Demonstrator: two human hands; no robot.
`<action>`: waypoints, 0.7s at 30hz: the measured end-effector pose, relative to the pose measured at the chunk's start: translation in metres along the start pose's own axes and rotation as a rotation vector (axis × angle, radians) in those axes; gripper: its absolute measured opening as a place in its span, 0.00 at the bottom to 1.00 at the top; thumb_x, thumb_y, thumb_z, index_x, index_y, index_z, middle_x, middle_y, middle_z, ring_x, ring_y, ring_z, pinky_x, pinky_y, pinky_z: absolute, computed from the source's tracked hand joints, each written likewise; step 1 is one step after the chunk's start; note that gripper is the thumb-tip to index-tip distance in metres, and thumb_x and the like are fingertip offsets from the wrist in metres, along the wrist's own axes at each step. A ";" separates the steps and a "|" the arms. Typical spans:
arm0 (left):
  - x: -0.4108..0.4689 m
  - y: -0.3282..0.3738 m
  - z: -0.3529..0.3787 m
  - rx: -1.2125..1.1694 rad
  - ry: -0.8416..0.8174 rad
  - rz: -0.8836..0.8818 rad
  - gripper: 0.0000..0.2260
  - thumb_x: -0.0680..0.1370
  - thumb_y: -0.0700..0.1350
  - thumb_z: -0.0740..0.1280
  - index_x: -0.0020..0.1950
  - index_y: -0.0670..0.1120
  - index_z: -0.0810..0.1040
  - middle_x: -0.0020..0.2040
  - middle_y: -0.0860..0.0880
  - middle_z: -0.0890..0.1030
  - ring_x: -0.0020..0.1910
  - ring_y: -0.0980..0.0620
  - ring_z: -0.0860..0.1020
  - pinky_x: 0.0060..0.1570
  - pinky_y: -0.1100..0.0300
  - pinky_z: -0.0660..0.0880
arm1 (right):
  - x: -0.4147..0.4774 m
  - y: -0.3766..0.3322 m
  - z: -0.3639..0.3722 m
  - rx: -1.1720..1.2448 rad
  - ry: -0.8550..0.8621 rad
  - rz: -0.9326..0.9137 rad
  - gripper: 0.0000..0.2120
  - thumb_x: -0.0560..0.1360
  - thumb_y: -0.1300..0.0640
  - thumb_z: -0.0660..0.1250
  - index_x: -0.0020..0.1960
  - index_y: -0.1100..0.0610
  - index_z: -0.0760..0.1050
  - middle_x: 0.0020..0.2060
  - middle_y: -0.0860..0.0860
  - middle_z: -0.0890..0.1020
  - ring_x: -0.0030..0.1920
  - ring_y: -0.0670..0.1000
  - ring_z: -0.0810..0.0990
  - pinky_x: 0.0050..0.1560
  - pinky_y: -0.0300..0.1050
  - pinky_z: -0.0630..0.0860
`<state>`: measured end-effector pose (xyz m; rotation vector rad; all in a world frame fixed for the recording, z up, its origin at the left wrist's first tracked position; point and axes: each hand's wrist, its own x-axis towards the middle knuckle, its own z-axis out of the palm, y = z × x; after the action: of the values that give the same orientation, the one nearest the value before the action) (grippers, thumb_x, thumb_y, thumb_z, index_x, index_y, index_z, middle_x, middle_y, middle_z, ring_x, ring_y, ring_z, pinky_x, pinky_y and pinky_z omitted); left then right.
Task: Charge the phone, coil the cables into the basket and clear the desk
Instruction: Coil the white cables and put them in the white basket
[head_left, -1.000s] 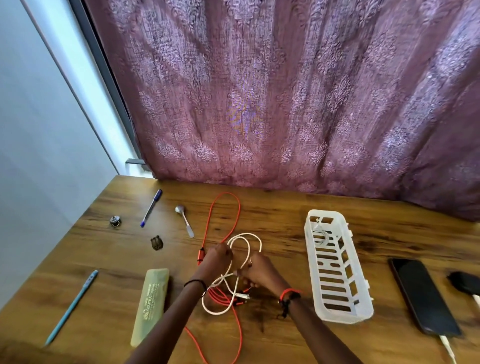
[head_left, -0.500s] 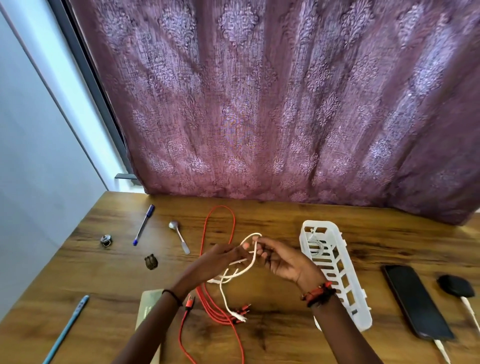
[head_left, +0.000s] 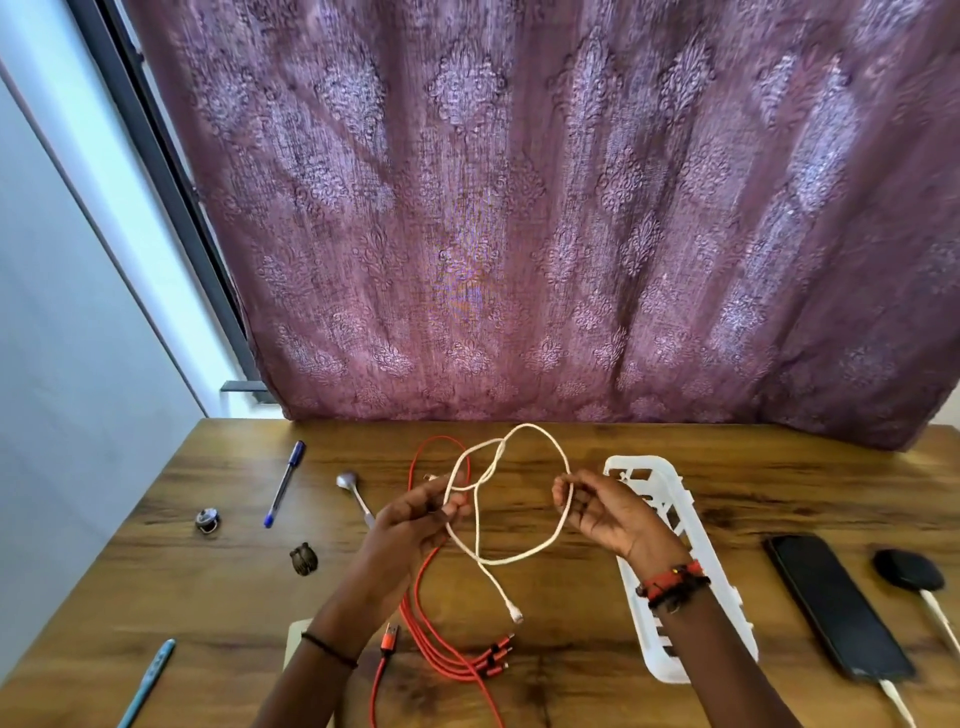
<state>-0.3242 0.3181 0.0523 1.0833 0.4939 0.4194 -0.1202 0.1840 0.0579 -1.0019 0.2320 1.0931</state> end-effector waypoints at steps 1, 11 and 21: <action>-0.001 0.000 0.000 -0.022 -0.004 0.008 0.16 0.77 0.29 0.59 0.60 0.41 0.76 0.48 0.45 0.82 0.50 0.52 0.82 0.52 0.64 0.78 | 0.003 0.002 -0.001 -0.005 0.018 -0.009 0.09 0.76 0.70 0.57 0.38 0.67 0.71 0.27 0.60 0.78 0.27 0.53 0.80 0.29 0.43 0.81; -0.005 -0.009 0.004 0.339 -0.109 0.175 0.15 0.73 0.29 0.63 0.55 0.42 0.80 0.45 0.51 0.85 0.51 0.57 0.81 0.50 0.66 0.76 | 0.028 0.035 0.000 -0.768 0.180 -0.316 0.15 0.74 0.73 0.60 0.59 0.63 0.66 0.44 0.60 0.76 0.41 0.58 0.79 0.44 0.52 0.78; 0.010 -0.025 0.006 0.605 -0.105 0.301 0.23 0.73 0.31 0.67 0.48 0.62 0.82 0.45 0.64 0.84 0.51 0.65 0.80 0.50 0.73 0.73 | 0.020 0.028 0.034 -0.619 -0.092 -0.305 0.13 0.77 0.73 0.52 0.54 0.72 0.74 0.37 0.62 0.81 0.34 0.53 0.84 0.34 0.42 0.81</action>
<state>-0.3106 0.3089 0.0298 1.7683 0.3705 0.4869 -0.1439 0.2252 0.0493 -1.4742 -0.3494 0.9398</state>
